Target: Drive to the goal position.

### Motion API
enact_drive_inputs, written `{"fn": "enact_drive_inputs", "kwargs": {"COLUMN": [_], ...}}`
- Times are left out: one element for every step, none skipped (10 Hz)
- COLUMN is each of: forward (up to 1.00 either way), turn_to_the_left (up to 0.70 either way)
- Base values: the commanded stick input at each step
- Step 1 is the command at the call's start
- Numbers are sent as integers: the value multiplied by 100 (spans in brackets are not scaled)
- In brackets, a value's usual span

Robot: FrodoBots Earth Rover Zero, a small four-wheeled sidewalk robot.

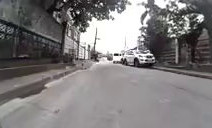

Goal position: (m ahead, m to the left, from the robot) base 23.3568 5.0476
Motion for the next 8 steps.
{"fn": "enact_drive_inputs", "kwargs": {"forward": [85,85,96,100,100,100,100,100], "turn_to_the_left": [0,0,0,0,0,0,0,0]}}
